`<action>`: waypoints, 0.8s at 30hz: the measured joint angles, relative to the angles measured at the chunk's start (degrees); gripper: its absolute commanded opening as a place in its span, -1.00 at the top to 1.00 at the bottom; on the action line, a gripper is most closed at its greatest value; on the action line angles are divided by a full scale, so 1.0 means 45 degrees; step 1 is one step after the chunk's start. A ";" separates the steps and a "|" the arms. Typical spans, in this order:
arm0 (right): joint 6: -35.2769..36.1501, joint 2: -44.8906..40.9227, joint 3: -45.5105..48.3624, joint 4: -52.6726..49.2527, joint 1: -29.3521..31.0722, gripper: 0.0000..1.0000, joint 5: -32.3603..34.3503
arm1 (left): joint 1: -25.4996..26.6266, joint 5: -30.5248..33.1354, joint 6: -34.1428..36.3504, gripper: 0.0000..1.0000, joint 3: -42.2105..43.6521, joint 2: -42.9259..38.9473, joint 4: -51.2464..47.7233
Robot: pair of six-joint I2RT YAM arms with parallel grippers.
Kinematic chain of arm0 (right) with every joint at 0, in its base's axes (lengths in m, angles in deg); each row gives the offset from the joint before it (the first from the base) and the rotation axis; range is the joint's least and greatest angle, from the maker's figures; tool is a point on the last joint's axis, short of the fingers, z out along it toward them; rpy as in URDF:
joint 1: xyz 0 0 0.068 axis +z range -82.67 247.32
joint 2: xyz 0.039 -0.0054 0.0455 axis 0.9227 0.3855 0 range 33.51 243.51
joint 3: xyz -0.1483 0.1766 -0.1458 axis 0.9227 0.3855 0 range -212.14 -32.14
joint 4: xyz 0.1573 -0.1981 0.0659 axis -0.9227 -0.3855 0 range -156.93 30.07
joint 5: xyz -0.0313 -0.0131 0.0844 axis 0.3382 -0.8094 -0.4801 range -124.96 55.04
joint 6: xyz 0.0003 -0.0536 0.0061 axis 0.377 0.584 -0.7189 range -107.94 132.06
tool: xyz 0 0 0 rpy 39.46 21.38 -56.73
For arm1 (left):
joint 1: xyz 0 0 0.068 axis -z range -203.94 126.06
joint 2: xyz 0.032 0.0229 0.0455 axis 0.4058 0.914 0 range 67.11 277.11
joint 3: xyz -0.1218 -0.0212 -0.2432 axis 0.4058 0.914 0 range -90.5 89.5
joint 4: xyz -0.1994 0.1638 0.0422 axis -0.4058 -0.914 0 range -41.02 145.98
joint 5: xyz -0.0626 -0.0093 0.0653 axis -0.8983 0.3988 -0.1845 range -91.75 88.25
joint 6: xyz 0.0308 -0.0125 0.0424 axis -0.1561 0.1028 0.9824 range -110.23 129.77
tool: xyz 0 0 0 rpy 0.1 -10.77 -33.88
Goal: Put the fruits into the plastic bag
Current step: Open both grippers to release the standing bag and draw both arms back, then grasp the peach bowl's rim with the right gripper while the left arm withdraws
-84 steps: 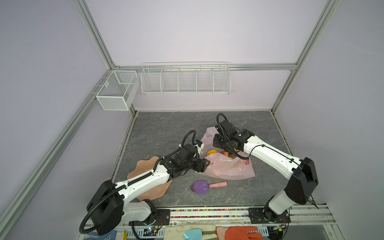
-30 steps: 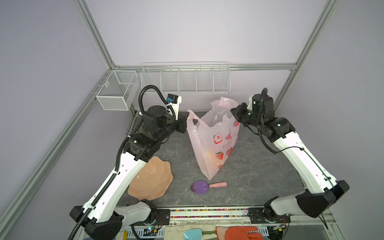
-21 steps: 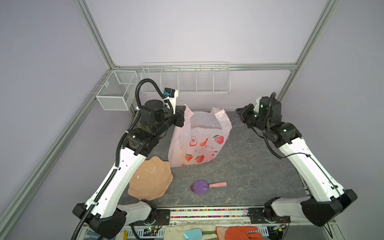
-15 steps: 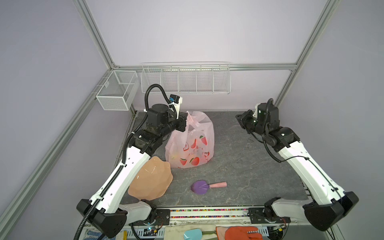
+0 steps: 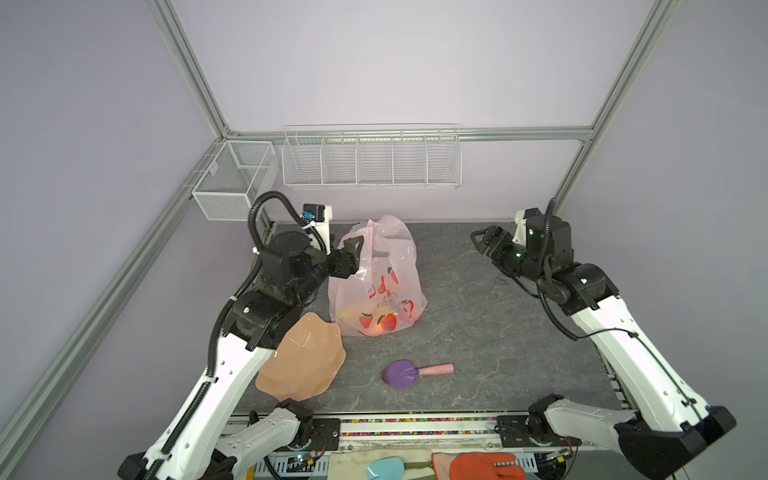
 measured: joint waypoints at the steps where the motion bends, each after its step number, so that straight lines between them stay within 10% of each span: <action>1: 0.0340 -0.0160 0.0092 -0.0063 0.0000 -0.98 -0.0121 | 0.0000 0.0243 -0.0267 -0.55 0.0005 -0.0350 -0.0219; 11: 0.3920 0.0903 0.0806 -0.0291 0.1758 -0.89 -0.3789 | -0.0058 0.4046 -0.4979 -0.64 -0.0170 -0.1059 -0.6052; 24: 0.1719 0.7169 0.0923 0.2866 0.7810 -0.70 -0.5124 | -0.0073 0.4988 -0.7140 -0.67 0.2089 -0.3055 -0.7650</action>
